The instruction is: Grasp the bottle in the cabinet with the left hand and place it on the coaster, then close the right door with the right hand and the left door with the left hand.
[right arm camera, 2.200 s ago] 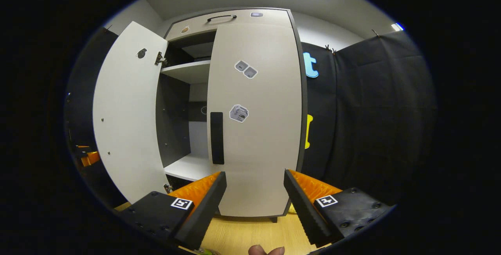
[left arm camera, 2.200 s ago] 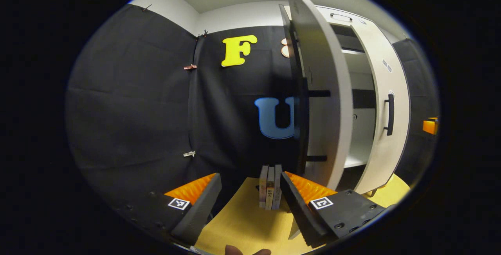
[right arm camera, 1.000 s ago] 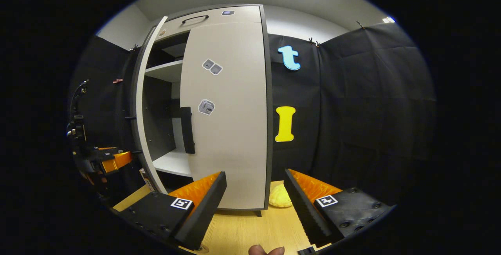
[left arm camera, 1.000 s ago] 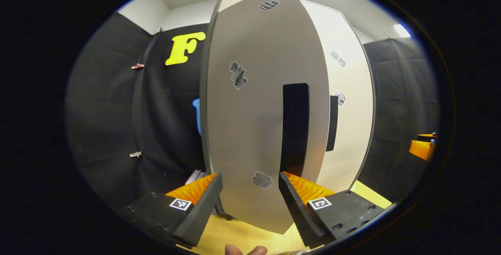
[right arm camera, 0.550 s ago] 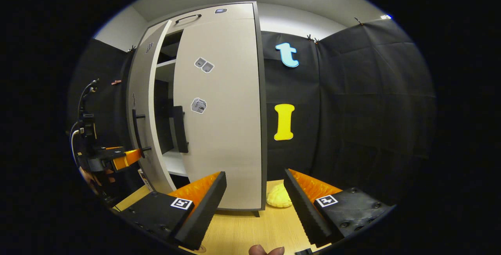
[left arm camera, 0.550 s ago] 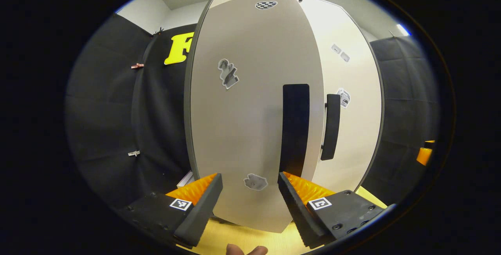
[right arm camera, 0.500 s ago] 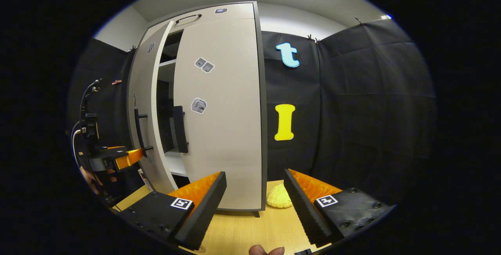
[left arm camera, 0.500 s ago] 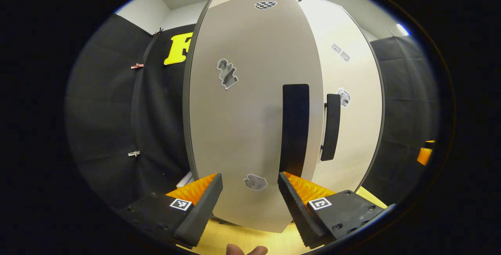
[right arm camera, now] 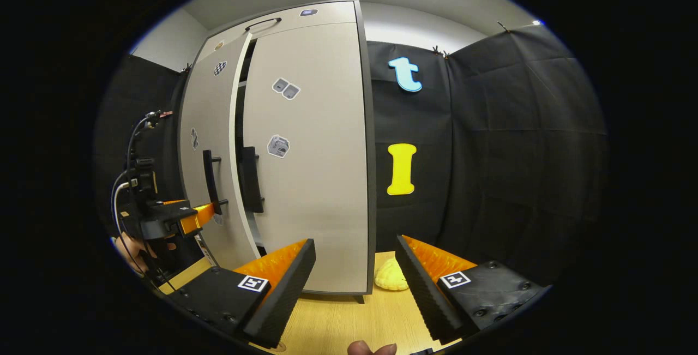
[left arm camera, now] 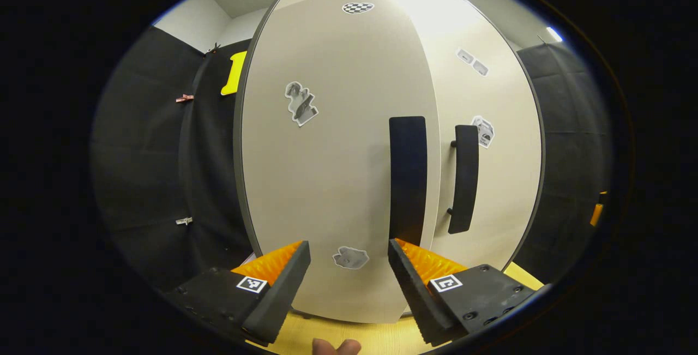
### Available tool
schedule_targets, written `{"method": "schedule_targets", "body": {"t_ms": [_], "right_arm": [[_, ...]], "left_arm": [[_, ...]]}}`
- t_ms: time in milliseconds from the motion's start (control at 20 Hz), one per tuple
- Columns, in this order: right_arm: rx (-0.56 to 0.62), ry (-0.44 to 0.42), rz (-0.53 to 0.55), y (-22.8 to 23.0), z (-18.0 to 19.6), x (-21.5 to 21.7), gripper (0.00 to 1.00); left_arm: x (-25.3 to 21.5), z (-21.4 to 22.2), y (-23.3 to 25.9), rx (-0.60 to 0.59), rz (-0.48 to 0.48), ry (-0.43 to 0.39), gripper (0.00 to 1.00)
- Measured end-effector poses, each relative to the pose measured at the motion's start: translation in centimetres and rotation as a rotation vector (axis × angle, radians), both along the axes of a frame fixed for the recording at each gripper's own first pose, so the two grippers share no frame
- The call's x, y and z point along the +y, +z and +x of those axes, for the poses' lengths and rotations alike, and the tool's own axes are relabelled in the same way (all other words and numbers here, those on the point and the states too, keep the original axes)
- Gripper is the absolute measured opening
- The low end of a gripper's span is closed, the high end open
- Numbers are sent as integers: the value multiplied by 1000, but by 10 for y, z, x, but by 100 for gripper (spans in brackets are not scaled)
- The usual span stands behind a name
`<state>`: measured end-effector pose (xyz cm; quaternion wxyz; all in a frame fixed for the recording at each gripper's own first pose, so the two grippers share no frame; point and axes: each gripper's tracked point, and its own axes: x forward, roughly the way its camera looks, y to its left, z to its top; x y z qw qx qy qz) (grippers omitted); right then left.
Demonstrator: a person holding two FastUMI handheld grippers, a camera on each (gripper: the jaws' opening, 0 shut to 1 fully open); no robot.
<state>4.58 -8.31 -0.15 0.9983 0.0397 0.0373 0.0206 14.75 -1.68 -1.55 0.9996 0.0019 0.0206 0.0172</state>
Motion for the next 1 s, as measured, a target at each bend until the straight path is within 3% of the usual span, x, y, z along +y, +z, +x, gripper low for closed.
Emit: {"method": "schedule_targets", "body": {"t_ms": [200, 1000], "right_arm": [[-5, 18, 10, 3, -2, 8, 98], [-58, 76, -9, 27, -30, 61, 98]], "left_arm": [[10, -14, -1, 13, 1, 4, 93], [48, -138, 27, -27, -30, -3, 93]]}}
